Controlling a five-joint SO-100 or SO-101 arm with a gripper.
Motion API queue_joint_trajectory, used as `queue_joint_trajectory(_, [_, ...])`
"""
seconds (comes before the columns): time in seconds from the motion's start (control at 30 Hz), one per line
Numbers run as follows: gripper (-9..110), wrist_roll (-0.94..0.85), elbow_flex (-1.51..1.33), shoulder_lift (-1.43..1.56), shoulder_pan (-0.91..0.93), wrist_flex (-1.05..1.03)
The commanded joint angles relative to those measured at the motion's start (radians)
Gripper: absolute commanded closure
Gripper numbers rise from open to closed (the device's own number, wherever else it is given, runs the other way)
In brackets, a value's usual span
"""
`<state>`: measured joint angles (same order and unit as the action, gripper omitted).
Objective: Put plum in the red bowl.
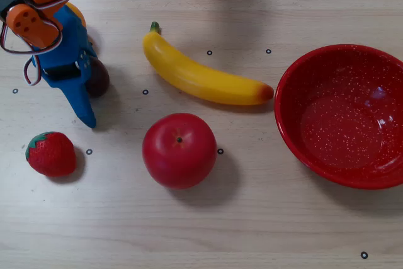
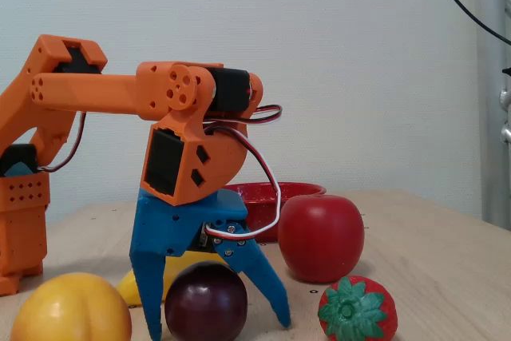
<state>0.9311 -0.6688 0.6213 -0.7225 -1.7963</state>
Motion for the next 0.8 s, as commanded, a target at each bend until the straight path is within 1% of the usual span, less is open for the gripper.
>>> queue_joint_trajectory(0.0, [58,-0.005,0.034,0.078,0.006,0.025])
queue_joint_trajectory(0.27, [70,-0.008,0.021,0.089,0.006,0.023])
queue_joint_trajectory(0.5, [70,-0.008,0.005,0.097,0.006,0.020])
queue_joint_trajectory(0.6, [73,-0.008,-0.003,0.101,0.008,0.020])
queue_joint_trajectory(0.77, [80,-0.005,-0.014,0.107,0.008,0.020])
